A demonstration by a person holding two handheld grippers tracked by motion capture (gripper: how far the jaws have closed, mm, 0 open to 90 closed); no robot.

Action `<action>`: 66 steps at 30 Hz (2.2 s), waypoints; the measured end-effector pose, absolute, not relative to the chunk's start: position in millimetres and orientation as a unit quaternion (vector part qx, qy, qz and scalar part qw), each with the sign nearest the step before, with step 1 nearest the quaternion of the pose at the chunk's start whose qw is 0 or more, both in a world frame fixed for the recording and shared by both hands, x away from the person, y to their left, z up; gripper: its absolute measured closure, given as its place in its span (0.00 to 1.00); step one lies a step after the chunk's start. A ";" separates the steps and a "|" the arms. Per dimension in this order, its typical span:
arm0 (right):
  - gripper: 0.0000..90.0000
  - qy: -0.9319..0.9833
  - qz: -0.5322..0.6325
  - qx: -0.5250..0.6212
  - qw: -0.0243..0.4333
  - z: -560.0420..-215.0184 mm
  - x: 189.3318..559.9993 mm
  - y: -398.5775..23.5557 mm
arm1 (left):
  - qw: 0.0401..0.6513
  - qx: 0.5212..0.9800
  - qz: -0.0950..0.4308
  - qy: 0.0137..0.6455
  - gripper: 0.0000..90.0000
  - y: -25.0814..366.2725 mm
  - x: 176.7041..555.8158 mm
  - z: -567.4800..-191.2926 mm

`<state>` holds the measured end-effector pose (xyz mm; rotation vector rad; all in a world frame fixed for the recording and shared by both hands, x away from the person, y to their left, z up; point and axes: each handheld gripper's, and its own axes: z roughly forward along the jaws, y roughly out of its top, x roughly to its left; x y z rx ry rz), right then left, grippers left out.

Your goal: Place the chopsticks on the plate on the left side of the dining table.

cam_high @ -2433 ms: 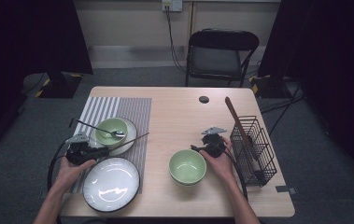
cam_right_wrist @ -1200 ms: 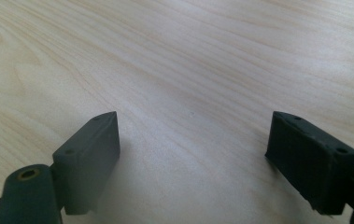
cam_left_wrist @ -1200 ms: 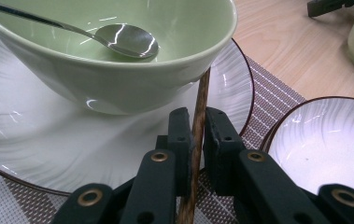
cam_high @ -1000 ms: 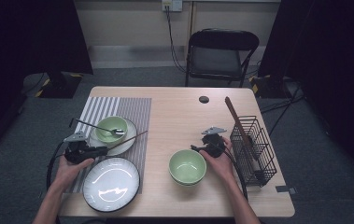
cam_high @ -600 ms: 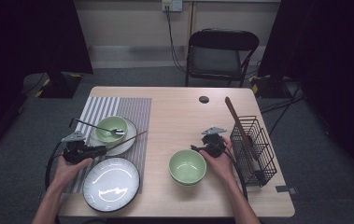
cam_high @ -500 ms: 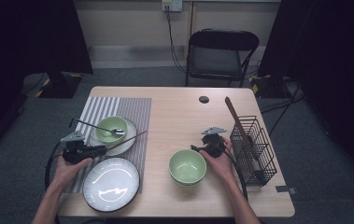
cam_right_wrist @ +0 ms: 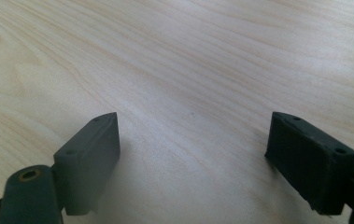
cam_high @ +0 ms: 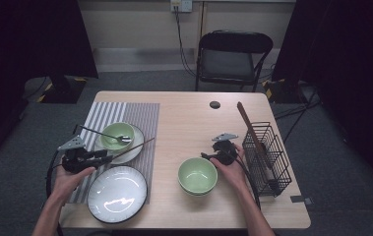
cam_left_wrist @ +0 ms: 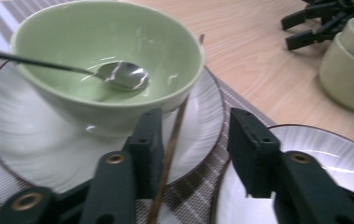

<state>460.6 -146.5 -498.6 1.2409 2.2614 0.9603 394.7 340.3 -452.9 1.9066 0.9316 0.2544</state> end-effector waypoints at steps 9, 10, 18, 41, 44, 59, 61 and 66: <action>0.33 0.814 0.330 0.440 0.185 -487.2 461.2 -145.0 | 0.475 0.795 0.115 0.359 0.48 310.4 389.3 -435.5; 0.33 0.813 0.329 0.443 0.185 -485.5 461.0 -145.2 | 0.475 0.797 0.114 0.356 0.47 305.6 390.1 -433.6; 0.36 0.805 0.343 0.442 0.197 -464.6 461.9 -145.8 | 0.488 0.802 0.094 0.330 0.39 270.1 405.3 -422.3; 0.33 0.774 0.464 0.390 0.184 -383.4 420.9 -149.7 | 0.474 0.812 0.095 0.327 0.26 255.2 398.6 -434.2; 0.35 0.769 0.468 0.392 0.188 -372.4 419.3 -153.3 | 0.472 0.813 0.097 0.326 0.27 255.9 397.4 -435.3; 0.41 0.755 0.464 0.418 0.202 -339.0 435.8 -197.6 | 0.472 0.812 0.100 0.328 0.27 260.5 396.2 -436.0; 0.41 0.753 0.461 0.425 0.199 -340.5 439.6 -203.1 | 0.473 0.811 0.099 0.329 0.27 260.3 396.1 -436.4; 0.48 0.748 0.458 0.433 0.207 -340.2 447.3 -219.4 | 0.470 0.812 0.102 0.330 0.27 260.9 396.5 -436.7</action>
